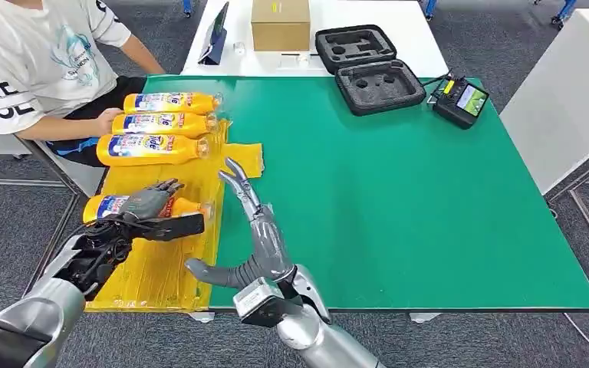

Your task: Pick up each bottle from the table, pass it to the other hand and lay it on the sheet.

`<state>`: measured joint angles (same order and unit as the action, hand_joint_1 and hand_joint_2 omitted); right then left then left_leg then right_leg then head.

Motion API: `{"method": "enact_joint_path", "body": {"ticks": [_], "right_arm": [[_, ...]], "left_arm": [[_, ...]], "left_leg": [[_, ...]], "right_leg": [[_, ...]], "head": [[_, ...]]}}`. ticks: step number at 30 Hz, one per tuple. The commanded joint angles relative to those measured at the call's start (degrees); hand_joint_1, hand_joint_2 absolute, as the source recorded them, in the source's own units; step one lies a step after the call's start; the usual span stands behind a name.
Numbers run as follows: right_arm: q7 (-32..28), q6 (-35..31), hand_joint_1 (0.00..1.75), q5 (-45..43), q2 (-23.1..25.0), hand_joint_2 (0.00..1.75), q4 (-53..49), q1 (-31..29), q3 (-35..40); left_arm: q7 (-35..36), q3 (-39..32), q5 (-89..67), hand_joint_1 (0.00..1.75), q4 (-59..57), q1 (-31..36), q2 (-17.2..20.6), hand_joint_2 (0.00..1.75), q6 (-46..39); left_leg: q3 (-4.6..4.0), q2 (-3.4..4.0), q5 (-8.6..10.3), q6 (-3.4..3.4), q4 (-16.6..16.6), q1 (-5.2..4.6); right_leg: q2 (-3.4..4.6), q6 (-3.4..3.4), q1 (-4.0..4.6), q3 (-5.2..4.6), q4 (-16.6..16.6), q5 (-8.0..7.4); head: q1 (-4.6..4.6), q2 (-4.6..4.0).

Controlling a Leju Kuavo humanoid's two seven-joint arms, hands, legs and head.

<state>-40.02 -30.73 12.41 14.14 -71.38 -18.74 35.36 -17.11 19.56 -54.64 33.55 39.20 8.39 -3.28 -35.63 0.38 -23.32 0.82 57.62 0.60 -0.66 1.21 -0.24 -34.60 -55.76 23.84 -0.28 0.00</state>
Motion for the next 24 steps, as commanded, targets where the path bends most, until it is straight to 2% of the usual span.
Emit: {"method": "enact_joint_path", "body": {"ticks": [1, 4, 5, 7, 10, 12, 18, 21, 22, 23, 24], "right_arm": [[0.0, -0.2, 0.0, 0.6, -0.3, 1.75, 4.3, -1.7, -0.9], [0.0, -0.4, 0.0, 1.1, -0.2, 1.75, 5.3, -1.9, -1.0], [0.0, 0.1, 0.0, 1.6, 0.0, 1.75, 6.3, -2.0, -1.4], [0.0, 0.3, 0.0, 2.4, 0.4, 1.75, 7.9, -2.3, -1.8], [0.0, 0.5, 0.0, 3.8, 1.1, 1.75, 9.7, -2.6, -2.3], [0.0, 0.6, 0.0, 4.5, 1.6, 1.75, 10.7, -2.8, -2.6], [0.0, 1.5, 0.0, 5.3, 2.2, 1.75, 12.3, -3.0, -3.4], [0.0, 1.8, 0.0, 5.4, 2.6, 1.75, 12.7, -3.1, -3.9], [0.1, 2.3, 0.0, 5.3, 2.9, 1.75, 12.8, -3.4, -4.1], [0.1, 2.6, 0.0, 5.4, 3.0, 1.75, 12.8, -3.6, -4.1], [0.1, 2.9, 0.0, 5.7, 3.2, 1.75, 12.8, -3.8, -3.9]], "left_arm": [[-2.8, -2.4, 5.4, 0.0, -3.9, 0.3, -1.4, 0.0, 5.8], [-5.0, -5.1, 10.7, 0.0, -3.9, 0.6, -1.8, 0.0, 11.4], [-6.6, -8.3, 16.6, 0.0, -3.9, 0.6, -2.3, 0.0, 16.7], [-7.3, -12.6, 23.2, 0.0, -4.1, 0.4, -3.1, 0.0, 21.0], [-5.8, -22.8, 38.4, 0.0, -3.4, -0.3, -5.5, 0.0, 25.2], [-4.4, -26.1, 44.4, 0.0, -2.8, -0.2, -6.5, 0.0, 23.4], [-4.2, -27.5, 55.8, 0.0, -1.4, -0.3, -6.8, 0.0, 21.4], [-6.2, -25.6, 59.0, 0.0, -0.5, -0.1, -6.4, 0.0, 17.4], [-12.8, -24.6, 56.9, 0.0, 1.5, 0.2, -6.7, 0.0, 6.6], [-12.6, -23.8, 57.1, 0.0, 1.7, 0.6, -6.8, 0.0, 5.9], [-22.0, -22.2, 50.9, 0.0, 4.7, 0.3, -6.9, 0.0, -11.4]], "left_leg": [[0.52, -0.01, -0.15, -0.02, -0.1, -0.01], [0.4, 0.0, -0.13, -0.02, -0.1, 0.0], [0.46, 0.0, -0.13, -0.02, -0.1, -0.01], [0.44, 0.0, -0.07, -0.02, -0.1, -0.04], [0.58, 0.01, -0.03, -0.01, -0.2, -0.06], [0.62, -0.01, -0.04, -0.01, -0.1, -0.04], [0.5, 0.04, -0.07, -0.02, -0.1, -0.01], [0.53, -0.08, -0.07, -0.04, -0.1, 0.0], [0.45, -0.06, -0.05, -0.03, 0.0, 0.02], [0.52, -0.09, -0.08, -0.03, 0.0, 0.03], [0.48, -0.1, -0.12, -0.04, 0.0, 0.05]], "right_leg": [[0.1, -0.03, -0.02, 0.49, 0.1, 0.14], [0.1, -0.02, -0.01, 0.39, 0.1, 0.1], [0.1, -0.02, -0.02, 0.45, 0.1, 0.11], [0.09, -0.02, -0.03, 0.42, 0.1, 0.06], [0.1, -0.02, -0.05, 0.56, 0.1, 0.01], [0.08, -0.01, -0.03, 0.61, 0.1, 0.03], [0.13, -0.03, 0.0, 0.48, 0.1, 0.03], [-0.01, -0.08, 0.0, 0.5, 0.0, 0.06], [-0.01, -0.07, 0.02, 0.44, 0.0, 0.04], [-0.01, -0.08, 0.02, 0.51, 0.0, 0.08], [-0.01, -0.08, 0.03, 0.5, 0.0, 0.11]], "head": [[0.0, 0.0], [0.02, 0.0], [0.0, 0.0], [0.0, 0.0], [0.0, 0.0], [0.0, 0.0], [0.0, 0.0], [0.02, 0.0], [0.02, 0.0], [0.0, 0.0], [0.0, 0.0]]}}
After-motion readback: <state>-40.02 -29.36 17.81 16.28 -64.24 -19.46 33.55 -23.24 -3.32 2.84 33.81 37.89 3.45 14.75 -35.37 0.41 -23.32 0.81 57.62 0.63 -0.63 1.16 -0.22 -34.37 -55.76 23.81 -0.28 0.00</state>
